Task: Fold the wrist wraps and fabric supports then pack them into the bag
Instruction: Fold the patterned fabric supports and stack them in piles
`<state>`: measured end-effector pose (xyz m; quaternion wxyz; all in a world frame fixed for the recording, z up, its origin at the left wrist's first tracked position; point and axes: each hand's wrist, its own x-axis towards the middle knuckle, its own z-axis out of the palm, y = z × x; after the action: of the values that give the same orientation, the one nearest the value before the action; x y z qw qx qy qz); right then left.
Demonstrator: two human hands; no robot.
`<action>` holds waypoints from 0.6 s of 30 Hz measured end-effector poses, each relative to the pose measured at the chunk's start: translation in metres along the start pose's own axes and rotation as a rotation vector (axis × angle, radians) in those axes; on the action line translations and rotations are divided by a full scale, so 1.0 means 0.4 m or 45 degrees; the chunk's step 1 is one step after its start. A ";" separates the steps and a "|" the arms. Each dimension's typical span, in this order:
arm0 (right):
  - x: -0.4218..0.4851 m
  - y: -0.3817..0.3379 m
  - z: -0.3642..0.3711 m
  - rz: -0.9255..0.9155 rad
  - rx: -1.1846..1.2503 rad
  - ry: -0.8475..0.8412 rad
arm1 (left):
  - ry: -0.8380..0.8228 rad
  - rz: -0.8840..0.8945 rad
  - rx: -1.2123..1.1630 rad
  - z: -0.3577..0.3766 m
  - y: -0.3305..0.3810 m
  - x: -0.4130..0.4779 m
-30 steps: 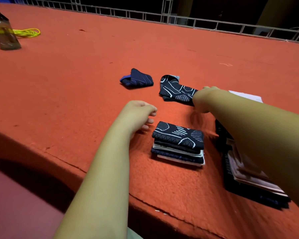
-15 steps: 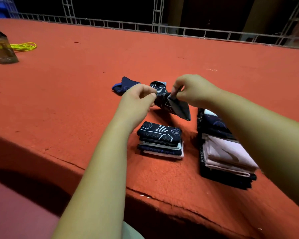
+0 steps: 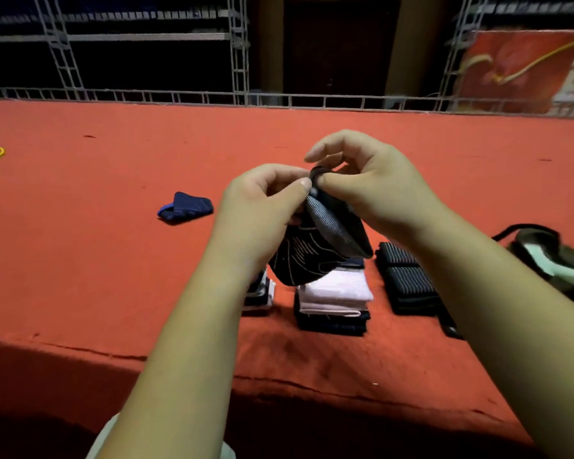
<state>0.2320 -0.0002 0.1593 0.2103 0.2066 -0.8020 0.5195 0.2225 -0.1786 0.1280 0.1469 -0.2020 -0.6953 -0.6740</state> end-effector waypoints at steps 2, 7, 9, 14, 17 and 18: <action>-0.037 -0.016 -0.036 -0.002 0.032 0.047 | -0.113 -0.104 -0.106 0.032 0.032 -0.015; -0.130 -0.046 -0.125 0.096 -0.022 0.148 | -0.381 -0.298 -0.183 0.100 0.081 -0.053; -0.163 -0.039 -0.156 0.191 -0.089 0.168 | -0.386 -0.298 -0.149 0.127 0.094 -0.075; -0.238 0.017 -0.207 0.475 -0.225 0.154 | -0.236 -0.234 0.132 0.202 0.088 -0.120; -0.286 0.054 -0.226 0.661 -0.386 0.054 | -0.185 -0.217 0.271 0.240 0.059 -0.135; -0.300 0.066 -0.229 0.703 -0.444 0.032 | -0.165 -0.233 0.297 0.248 0.050 -0.139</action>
<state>0.3278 0.1078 0.1074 0.1036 -0.0643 -0.9019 0.4144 0.2877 -0.0840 0.1143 0.0621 -0.1625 -0.7924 -0.5847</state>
